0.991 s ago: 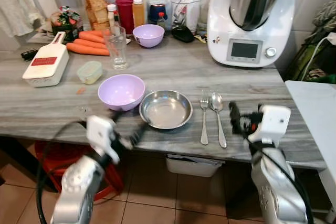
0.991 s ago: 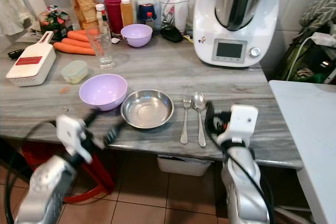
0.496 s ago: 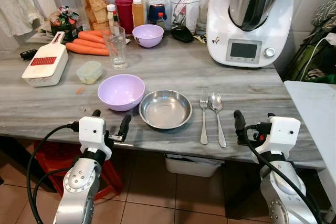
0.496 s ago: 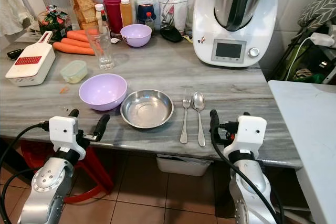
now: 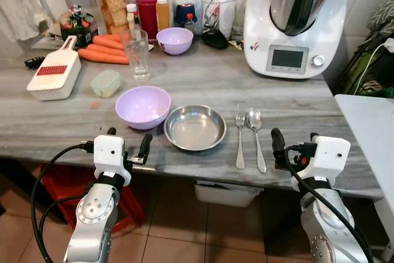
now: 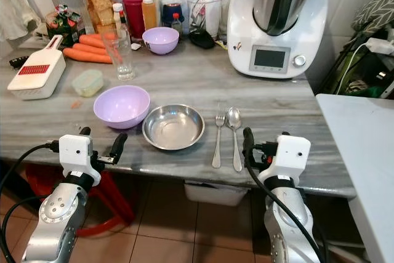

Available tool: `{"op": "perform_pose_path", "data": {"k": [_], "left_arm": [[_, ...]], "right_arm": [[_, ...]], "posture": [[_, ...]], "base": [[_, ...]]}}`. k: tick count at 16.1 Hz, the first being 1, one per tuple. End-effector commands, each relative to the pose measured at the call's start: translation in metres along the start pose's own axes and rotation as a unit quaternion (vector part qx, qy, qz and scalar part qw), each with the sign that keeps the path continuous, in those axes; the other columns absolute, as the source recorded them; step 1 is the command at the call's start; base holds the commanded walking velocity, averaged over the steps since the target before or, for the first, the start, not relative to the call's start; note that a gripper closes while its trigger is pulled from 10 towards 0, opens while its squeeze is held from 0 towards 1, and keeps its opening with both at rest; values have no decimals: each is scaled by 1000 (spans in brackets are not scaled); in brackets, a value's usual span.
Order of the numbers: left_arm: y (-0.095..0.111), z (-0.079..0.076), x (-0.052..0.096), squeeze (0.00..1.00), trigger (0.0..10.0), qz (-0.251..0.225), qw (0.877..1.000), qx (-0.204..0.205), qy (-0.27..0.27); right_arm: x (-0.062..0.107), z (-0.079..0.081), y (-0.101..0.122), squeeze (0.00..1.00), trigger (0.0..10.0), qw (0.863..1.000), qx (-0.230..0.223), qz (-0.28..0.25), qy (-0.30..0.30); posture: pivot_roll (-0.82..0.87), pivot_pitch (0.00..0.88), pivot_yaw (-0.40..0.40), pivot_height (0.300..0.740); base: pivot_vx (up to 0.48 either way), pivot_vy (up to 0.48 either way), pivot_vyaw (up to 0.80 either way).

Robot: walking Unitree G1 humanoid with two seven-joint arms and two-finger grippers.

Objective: Setting the table

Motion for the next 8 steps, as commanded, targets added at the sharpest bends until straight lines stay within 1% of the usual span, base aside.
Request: {"op": "perform_pose_path", "data": {"k": [1,5,8], "left_arm": [[-4,3,0,0,10000,13,1000,-6,5],[-5,3,0,0,10000,17,1000,-6,7],[-6,3,-1,0,10000,19,1000,-5,5]], "right_arm": [[1,0,-4,0,10000,1000,-5,10,4],[0,0,-4,0,10000,1000,1,11,5],[0,3,-6,0,10000,1000,-18,17,10]], "posture": [[-2,0,12,740],[-4,0,14,740],[-4,0,18,740]], "base": [[-315,0,0],[-323,0,0],[-339,0,0]]}}
Point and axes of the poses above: a point about 5 cm out from each wrist's last joint towards the gripper, its own x axis pointing back from the gripper into the wrist, its own y axis along the axis of the wrist's last joint, z = x × y, the point moved 3 cm from there along -x, pointing out of the wrist towards the gripper, and after that the axes turned 14 degrees about x, right-handed, at the moved point
